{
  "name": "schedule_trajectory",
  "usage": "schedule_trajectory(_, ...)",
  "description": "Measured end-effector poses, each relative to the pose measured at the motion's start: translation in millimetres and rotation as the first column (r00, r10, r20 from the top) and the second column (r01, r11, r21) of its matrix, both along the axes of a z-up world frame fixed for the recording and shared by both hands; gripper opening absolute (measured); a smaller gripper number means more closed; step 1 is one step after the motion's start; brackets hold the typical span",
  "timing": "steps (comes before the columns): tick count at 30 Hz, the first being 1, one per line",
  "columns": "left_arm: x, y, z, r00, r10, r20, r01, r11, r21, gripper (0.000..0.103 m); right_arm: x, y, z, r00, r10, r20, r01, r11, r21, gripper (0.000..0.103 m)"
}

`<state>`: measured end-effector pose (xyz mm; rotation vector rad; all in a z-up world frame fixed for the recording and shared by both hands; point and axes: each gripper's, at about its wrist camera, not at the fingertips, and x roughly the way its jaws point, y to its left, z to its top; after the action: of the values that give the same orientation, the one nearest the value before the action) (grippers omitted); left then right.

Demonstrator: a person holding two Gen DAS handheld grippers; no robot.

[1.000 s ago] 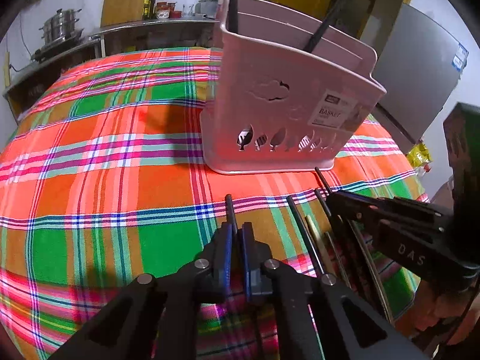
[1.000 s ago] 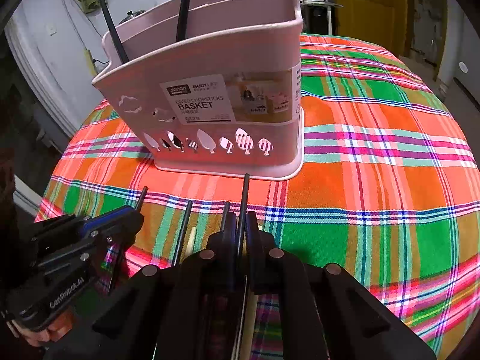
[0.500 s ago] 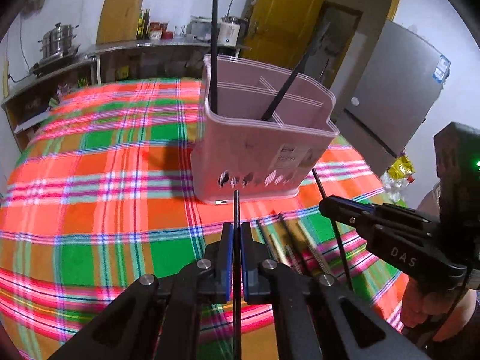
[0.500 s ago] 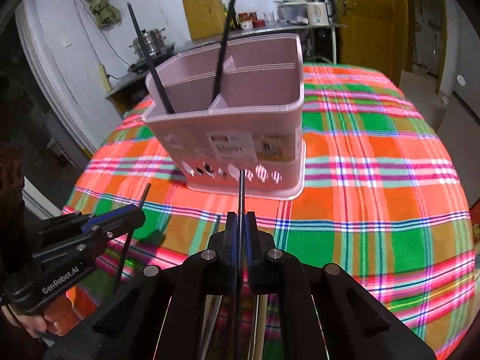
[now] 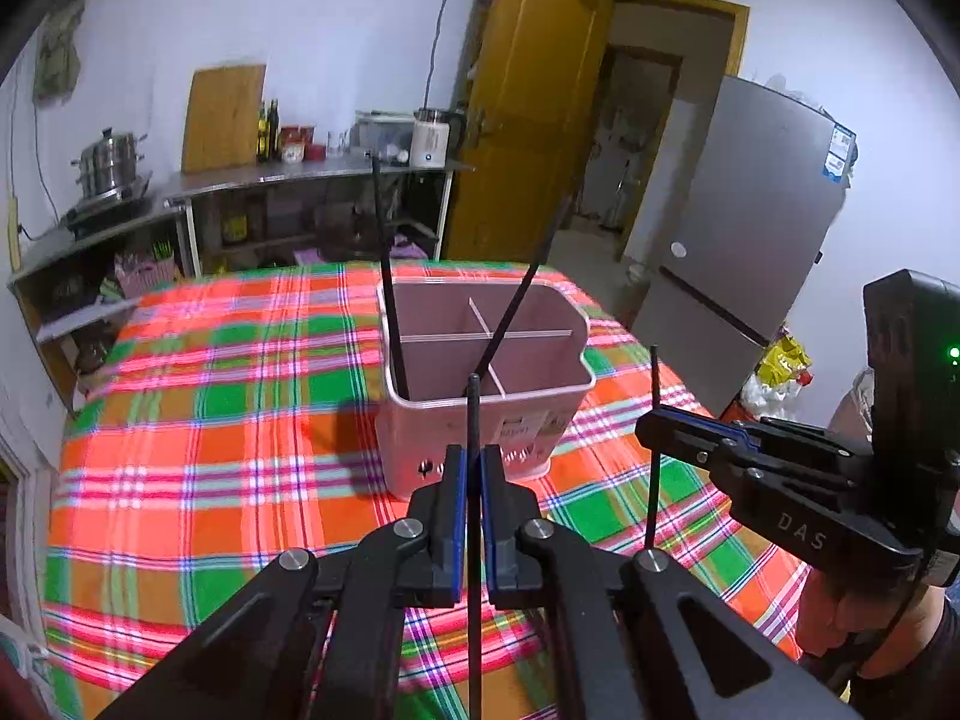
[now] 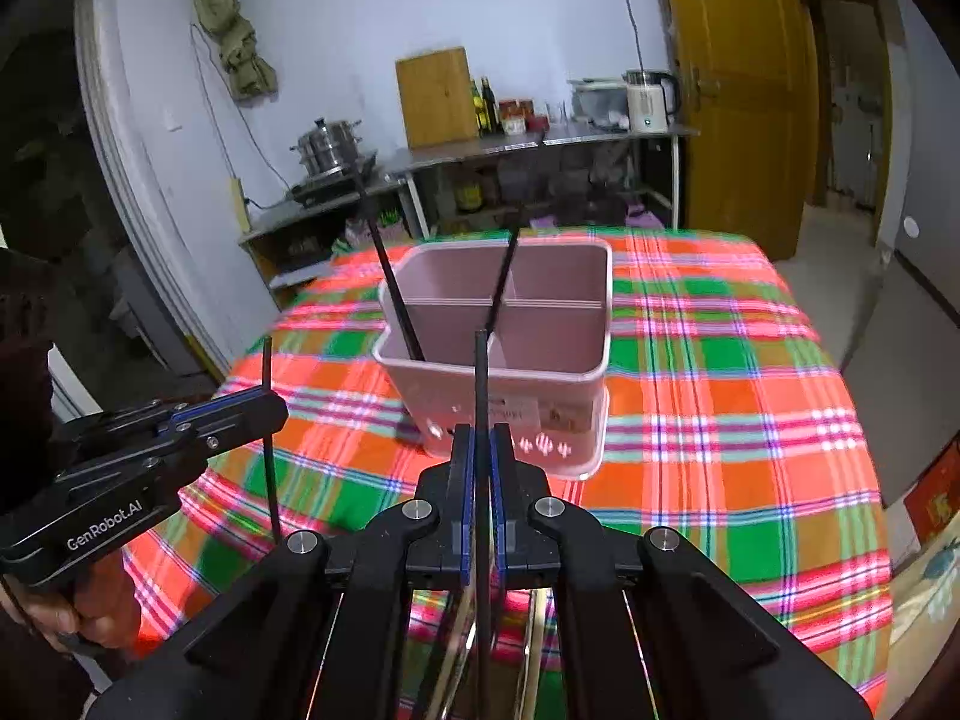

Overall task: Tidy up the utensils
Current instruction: 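Lift the black chopstick with the right gripper and carry it over the basket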

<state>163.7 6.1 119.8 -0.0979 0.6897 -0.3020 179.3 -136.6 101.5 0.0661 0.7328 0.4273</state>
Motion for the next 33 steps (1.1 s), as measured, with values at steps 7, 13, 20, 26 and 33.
schedule_trajectory(7, -6, -1, 22, 0.999, 0.0, 0.044, 0.0, 1.0, 0.002, 0.004, -9, -3, 20, 0.998, 0.0, 0.057, 0.0, 1.0, -0.004, 0.005)
schedule_trajectory(13, -14, -1, 29, 0.998, -0.004, 0.058, 0.004, 1.0, 0.006, 0.004, -15, -7, 27, 0.997, -0.002, 0.076, 0.001, 1.0, 0.004, 0.005)
schedule_trajectory(20, -23, -4, 30, 0.999, -0.012, 0.052, 0.012, 1.0, 0.015, 0.004, -23, -11, 31, 0.996, -0.001, 0.089, 0.001, 1.0, 0.006, 0.005)
schedule_trajectory(26, -27, -3, 32, 0.999, -0.015, 0.043, 0.015, 1.0, 0.02, 0.004, -29, -13, 35, 0.995, 0.001, 0.097, -0.002, 1.0, 0.006, 0.005)
schedule_trajectory(33, -21, 4, 43, 0.999, -0.013, 0.037, 0.013, 1.0, 0.005, 0.004, -29, -10, 44, 0.993, 0.004, 0.115, -0.005, 1.0, 0.007, 0.005)
